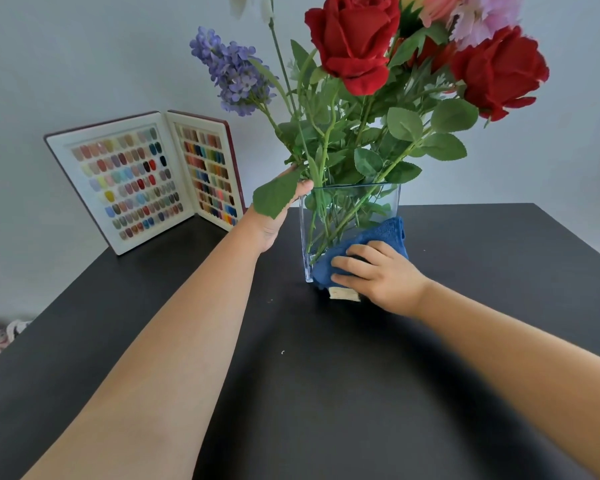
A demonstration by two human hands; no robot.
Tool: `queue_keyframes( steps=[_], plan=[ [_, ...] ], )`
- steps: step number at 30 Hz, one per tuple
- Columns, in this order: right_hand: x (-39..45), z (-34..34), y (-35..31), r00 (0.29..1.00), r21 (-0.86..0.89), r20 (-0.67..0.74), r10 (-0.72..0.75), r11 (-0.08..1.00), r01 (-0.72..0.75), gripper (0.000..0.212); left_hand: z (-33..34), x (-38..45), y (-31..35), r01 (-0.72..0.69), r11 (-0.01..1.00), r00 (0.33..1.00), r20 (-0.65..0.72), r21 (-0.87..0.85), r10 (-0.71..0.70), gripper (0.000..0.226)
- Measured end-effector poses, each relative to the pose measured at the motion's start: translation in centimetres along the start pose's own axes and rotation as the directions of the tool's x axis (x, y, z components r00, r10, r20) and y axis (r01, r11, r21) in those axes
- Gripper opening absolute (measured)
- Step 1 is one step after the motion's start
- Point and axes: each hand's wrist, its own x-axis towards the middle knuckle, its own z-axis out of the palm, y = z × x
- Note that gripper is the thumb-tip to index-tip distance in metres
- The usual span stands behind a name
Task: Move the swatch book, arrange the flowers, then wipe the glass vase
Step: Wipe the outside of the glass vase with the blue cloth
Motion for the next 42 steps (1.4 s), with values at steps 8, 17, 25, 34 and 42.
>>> queue_keyframes(
  steps=[8, 17, 25, 34, 42],
  plan=[
    [2.4, -3.4, 3.5, 0.931, 0.072, -0.294, 0.215, 0.976, -0.203, 0.023, 0.0, 0.0, -0.1, 0.005, 0.999, 1.000, 0.007, -0.036, -0.005, 0.023],
    [-0.4, -2.0, 1.1, 0.999, 0.130, 0.015, 0.048, 0.990, -0.049, 0.027, 0.2, -0.2, 0.2, 0.043, 0.996, 0.999, 0.026, -0.072, -0.041, 0.017],
    [0.3, -4.1, 2.9, 0.919, 0.157, -0.219, 0.329, 0.941, -0.299, 0.036, 0.4, 0.4, -0.8, 0.003, 0.988, 1.000, -0.030, -0.157, -0.008, 0.042],
    [-0.2, -2.8, 0.2, 0.928, 0.216, -0.068, 0.366, 0.914, -0.344, 0.047, 1.1, -2.1, -4.6, 0.064, 0.995, 0.998, -0.012, -0.076, -0.065, 0.128],
    [-1.7, -4.1, 3.0, 0.814, 0.221, -0.282, 0.507, 0.860, -0.459, 0.042, 0.0, -1.5, -4.3, 0.080, 0.996, 0.995, 0.069, -0.029, -0.078, 0.122]
  ],
)
